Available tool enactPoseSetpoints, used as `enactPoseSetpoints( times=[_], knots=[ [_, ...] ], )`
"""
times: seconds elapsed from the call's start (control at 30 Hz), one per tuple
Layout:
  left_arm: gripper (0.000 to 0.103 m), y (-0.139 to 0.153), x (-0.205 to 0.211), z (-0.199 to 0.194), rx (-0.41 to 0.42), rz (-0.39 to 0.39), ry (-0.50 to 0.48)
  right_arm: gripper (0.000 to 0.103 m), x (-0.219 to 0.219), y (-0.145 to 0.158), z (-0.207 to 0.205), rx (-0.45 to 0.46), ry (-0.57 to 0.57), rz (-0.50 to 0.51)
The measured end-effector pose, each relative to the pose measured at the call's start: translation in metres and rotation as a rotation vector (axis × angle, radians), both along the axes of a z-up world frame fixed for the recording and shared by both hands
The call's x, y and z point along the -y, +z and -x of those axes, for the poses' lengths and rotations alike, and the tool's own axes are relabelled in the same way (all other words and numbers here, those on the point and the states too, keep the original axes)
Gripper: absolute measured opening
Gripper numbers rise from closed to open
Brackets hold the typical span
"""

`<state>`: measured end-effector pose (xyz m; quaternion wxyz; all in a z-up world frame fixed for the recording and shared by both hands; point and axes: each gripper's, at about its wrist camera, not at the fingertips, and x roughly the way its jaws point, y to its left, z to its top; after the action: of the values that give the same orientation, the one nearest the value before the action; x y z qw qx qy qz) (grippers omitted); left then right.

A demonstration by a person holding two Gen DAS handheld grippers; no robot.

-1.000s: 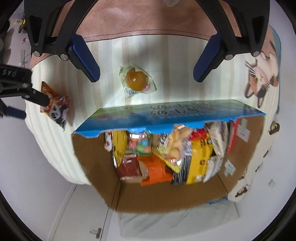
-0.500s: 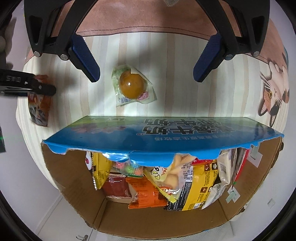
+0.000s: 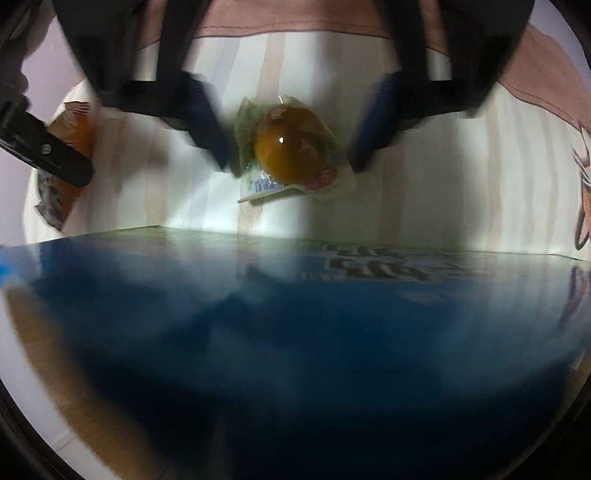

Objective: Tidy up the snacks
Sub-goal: 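Grasp the wrapped round cake with left tool while right tool grasps orange panda packet, then carry both snacks into the box and open both tools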

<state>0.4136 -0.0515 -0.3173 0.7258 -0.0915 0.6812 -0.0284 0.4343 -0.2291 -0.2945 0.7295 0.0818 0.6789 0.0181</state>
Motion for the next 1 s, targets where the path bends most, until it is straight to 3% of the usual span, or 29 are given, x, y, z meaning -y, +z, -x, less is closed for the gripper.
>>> enactPoseSetpoints(
  times=[0.03, 0.1, 0.2, 0.37, 0.57, 0.77, 1.0],
  knots=[
    [0.058, -0.001, 0.001, 0.001, 0.009, -0.004, -0.006, 0.083, -0.001, 0.000, 0.003, 0.007, -0.013, 0.001],
    [0.058, 0.002, 0.003, 0.006, 0.029, -0.017, -0.027, 0.065, -0.008, -0.005, 0.008, 0.005, -0.019, 0.017],
    [0.058, 0.004, 0.005, 0.023, 0.031, -0.051, -0.081, 0.053, -0.012, -0.004, 0.021, 0.013, -0.012, 0.024],
    [0.058, 0.002, -0.011, 0.067, -0.006, -0.093, -0.151, 0.050, -0.028, -0.002, 0.055, 0.015, 0.021, 0.014],
    [0.058, 0.004, -0.030, 0.108, -0.022, -0.120, -0.154, 0.049, -0.058, -0.011, 0.111, -0.017, 0.047, -0.048],
    [0.058, -0.007, -0.047, 0.127, -0.040, -0.114, -0.115, 0.049, -0.089, -0.029, 0.167, -0.084, 0.049, -0.118],
    [0.061, -0.027, -0.041, 0.132, -0.050, -0.122, -0.111, 0.050, -0.097, -0.052, 0.184, -0.098, 0.009, -0.099]
  ],
)
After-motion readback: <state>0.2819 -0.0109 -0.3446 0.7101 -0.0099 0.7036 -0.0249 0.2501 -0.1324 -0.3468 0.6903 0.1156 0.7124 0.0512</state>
